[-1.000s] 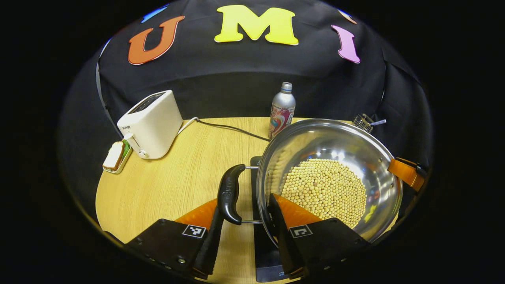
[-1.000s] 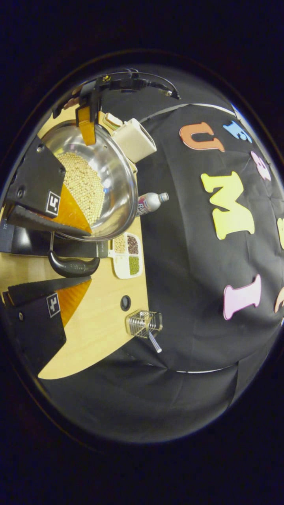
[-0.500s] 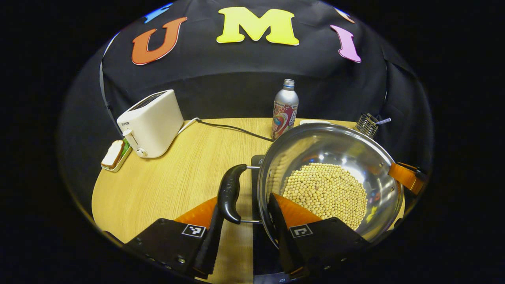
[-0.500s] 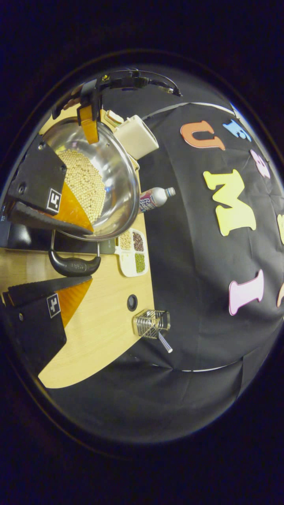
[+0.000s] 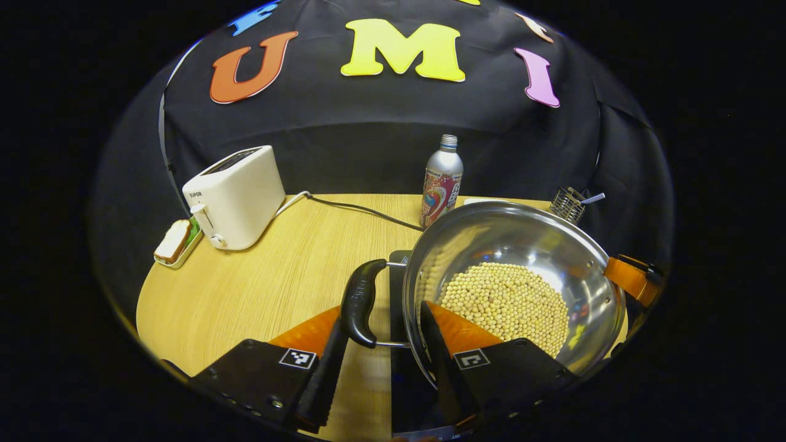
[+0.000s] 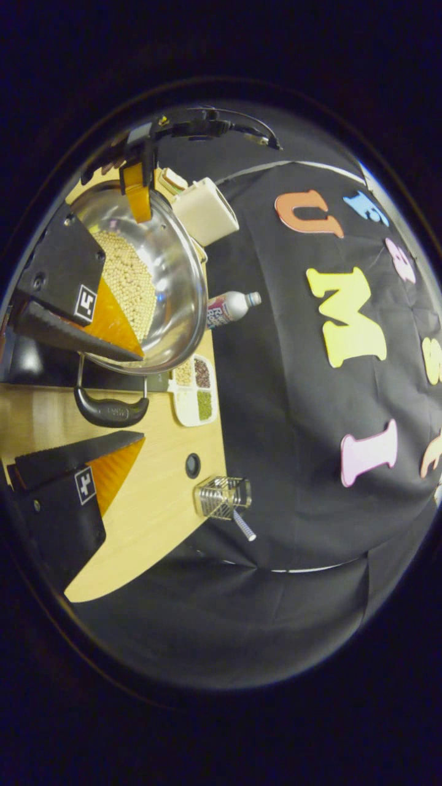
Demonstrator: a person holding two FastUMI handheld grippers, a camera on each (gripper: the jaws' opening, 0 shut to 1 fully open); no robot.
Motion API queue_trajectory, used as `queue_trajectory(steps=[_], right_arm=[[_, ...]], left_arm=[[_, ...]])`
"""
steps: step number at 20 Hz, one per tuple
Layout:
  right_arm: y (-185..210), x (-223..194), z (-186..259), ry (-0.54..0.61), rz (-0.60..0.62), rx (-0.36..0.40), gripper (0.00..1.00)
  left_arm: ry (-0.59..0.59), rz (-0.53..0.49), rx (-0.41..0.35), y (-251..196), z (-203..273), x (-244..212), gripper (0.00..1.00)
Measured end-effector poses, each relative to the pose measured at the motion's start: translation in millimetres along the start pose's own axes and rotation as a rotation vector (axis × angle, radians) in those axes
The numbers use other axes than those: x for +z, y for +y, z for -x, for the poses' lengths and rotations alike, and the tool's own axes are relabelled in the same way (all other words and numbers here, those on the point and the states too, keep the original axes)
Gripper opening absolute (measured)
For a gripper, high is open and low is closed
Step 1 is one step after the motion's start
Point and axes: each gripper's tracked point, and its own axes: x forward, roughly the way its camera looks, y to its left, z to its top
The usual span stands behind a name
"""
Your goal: First push the handle of the pot to place it horizontally, then grasp the pot with both hands and set it on the induction cooktop.
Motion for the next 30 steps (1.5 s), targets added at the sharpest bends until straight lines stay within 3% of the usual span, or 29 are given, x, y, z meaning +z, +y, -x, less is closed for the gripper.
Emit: queue_trajectory(steps=[1, 2, 3, 4, 5, 7, 17, 22, 23, 24, 25, 30], right_arm=[[0, 3, 6, -0.017, 0.003, -0.001, 0.74], [3, 4, 13, -0.031, 0.011, 0.004, 0.79], [2, 4, 20, -0.040, 0.018, 0.000, 0.79], [1, 4, 28, -0.056, 0.031, -0.005, 0.84], [-1, 5, 36, -0.072, 0.048, -0.017, 0.86], [0, 4, 57, -0.096, 0.072, -0.031, 0.88], [5, 5, 177, -0.252, 0.072, -0.078, 0.87], [12, 12, 236, -0.356, 0.093, -0.054, 0.87], [10, 14, 249, -0.376, 0.096, -0.066, 0.87], [8, 14, 261, -0.393, 0.096, -0.073, 0.97], [9, 17, 273, -0.408, 0.094, -0.080, 1.00], [10, 30, 341, -0.491, 0.080, -0.104, 0.99]], left_arm=[[-0.011, 0.003, -0.002, -2, 6, 1, 0.71], [-0.026, 0.000, 0.001, -2, 12, 4, 0.85], [-0.049, -0.005, 0.013, -2, 20, 7, 0.75], [-0.077, -0.014, 0.029, 1, 29, 12, 0.80], [-0.101, -0.022, 0.046, 3, 40, 15, 0.90], [-0.127, -0.032, 0.056, 2, 60, 15, 0.96], [-0.347, -0.036, 0.043, -7, 188, 17, 0.96], [-0.446, -0.039, 0.049, -14, 251, 11, 0.96], [-0.472, -0.045, 0.059, -14, 265, 11, 0.96], [-0.491, -0.050, 0.070, -13, 278, 11, 0.96], [-0.508, -0.054, 0.081, -14, 292, 10, 0.96], [-0.604, -0.077, 0.124, -14, 355, 17, 0.96]])
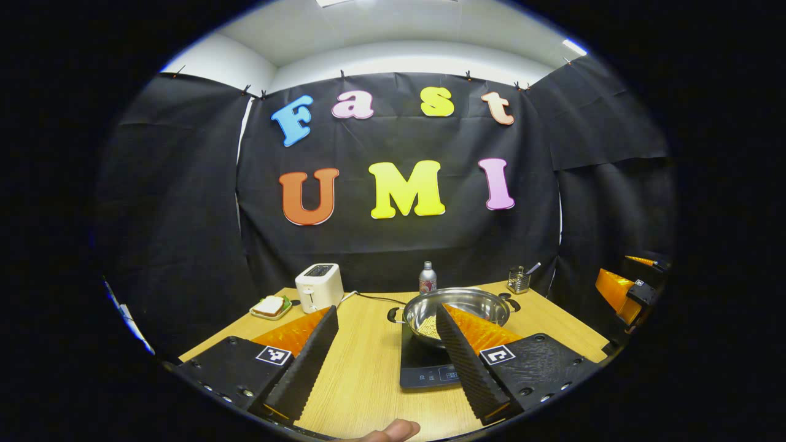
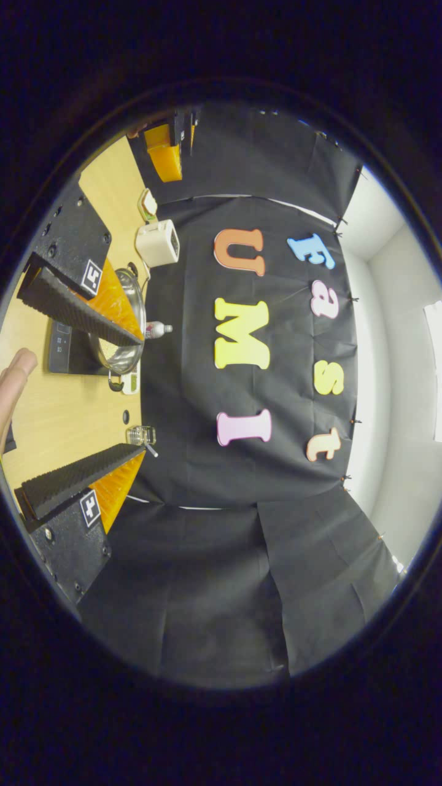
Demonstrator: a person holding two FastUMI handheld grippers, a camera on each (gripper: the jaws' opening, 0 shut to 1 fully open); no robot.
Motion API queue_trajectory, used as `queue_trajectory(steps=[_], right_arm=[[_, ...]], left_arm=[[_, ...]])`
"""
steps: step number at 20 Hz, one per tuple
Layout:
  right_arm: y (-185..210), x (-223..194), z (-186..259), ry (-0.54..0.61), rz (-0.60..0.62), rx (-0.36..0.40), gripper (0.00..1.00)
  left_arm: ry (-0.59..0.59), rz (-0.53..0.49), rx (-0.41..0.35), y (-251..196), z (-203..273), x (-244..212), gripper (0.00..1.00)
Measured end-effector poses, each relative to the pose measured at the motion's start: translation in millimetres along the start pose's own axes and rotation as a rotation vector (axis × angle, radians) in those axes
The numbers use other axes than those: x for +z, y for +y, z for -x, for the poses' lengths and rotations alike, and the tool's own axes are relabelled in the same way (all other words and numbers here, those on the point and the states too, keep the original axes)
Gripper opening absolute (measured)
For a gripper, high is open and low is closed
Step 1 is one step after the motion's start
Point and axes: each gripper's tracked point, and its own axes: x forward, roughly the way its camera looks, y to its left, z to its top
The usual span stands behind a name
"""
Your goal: First push the handle of the pot to place it horizontally, then grasp the pot with both hands and set it on the induction cooktop.
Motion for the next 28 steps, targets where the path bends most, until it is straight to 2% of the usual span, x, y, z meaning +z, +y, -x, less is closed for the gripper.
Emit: queue_trajectory(steps=[6, 11, 28], right_arm=[[-6, 43, 50, -0.068, -0.011, -0.035, 1.00], [-11, 55, 77, -0.089, 0.034, -0.085, 1.00], [-6, 47, 83, -0.083, 0.039, -0.083, 1.00]], left_arm=[[-0.066, 0.029, 0.017, 16, 47, 38, 0.95], [-0.065, 0.076, 0.014, 25, 65, 32, 0.96], [-0.072, 0.065, -0.002, 36, 78, 24, 0.95]])
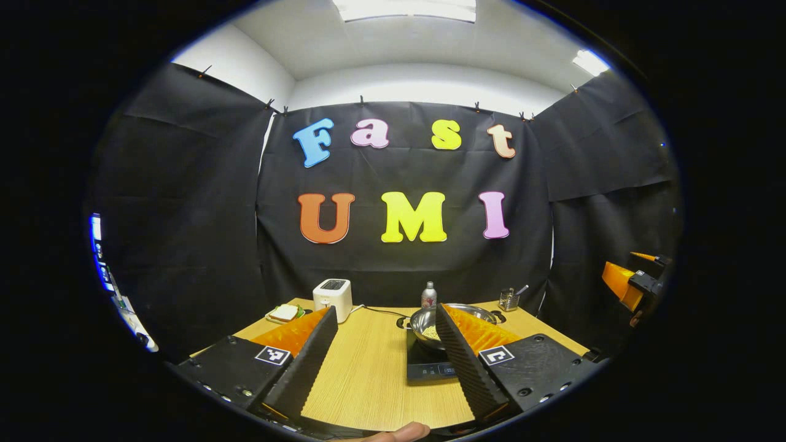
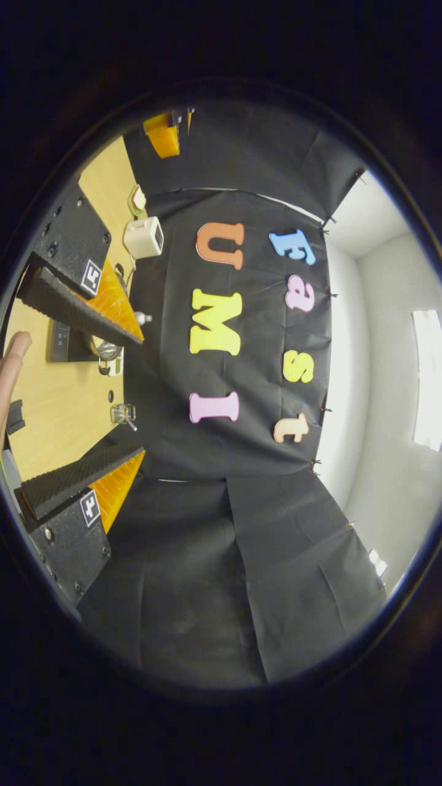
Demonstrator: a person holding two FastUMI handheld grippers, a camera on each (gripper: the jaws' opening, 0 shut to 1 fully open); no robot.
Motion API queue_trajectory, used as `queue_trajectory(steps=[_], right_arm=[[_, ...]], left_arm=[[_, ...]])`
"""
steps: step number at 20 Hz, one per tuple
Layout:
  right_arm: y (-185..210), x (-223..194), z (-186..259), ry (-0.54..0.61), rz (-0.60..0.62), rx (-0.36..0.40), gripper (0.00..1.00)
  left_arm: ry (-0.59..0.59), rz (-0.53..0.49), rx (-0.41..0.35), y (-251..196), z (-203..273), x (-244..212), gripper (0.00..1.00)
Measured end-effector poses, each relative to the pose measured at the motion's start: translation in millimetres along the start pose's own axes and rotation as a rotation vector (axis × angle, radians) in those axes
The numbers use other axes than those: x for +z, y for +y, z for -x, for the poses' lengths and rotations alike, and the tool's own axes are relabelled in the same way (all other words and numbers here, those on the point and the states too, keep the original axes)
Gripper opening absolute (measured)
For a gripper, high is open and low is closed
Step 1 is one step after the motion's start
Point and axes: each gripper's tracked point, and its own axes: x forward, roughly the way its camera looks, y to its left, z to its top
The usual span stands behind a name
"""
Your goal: First push the handle of the pot to place it horizontally, then grasp the pot with both hands and set it on the induction cooktop.
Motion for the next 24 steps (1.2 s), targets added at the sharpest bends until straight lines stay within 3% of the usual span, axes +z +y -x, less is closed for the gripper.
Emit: queue_trajectory(steps=[15, 24], right_arm=[[20, 8, 18, -0.042, -0.004, 0.045, 0.99], [35, -2, 13, 0.007, -0.010, 0.063, 1.00]], left_arm=[[0.009, -0.009, -0.001, 8, 2, -14, 0.95], [0.031, -0.005, 0.021, 21, 2, -23, 0.96]])
